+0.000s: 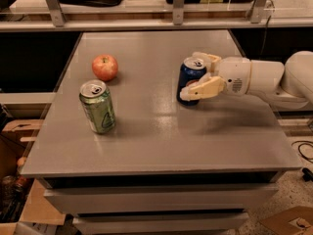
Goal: Place pepsi can upright
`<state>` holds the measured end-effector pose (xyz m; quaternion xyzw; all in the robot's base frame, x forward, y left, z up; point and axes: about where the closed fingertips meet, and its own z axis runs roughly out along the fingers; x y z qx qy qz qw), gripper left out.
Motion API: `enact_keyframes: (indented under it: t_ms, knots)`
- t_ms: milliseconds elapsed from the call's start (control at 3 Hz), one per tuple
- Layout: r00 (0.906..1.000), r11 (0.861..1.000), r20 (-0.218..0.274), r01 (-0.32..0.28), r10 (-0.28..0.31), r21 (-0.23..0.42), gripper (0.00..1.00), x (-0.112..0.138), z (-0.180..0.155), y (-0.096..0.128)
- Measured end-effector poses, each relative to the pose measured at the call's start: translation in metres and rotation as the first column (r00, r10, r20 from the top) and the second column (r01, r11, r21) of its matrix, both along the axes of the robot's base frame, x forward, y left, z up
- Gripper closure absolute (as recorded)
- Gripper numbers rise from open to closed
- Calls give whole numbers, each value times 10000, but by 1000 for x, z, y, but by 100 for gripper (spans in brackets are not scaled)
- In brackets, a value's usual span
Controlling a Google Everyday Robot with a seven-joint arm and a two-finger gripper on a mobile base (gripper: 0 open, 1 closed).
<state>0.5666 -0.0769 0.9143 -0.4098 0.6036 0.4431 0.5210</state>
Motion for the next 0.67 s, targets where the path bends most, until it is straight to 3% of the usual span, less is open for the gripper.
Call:
enact_keyframes:
  t_ms: [667]
  knots:
    - [9997,9998,234,3,2,-179,0,4,15,-7]
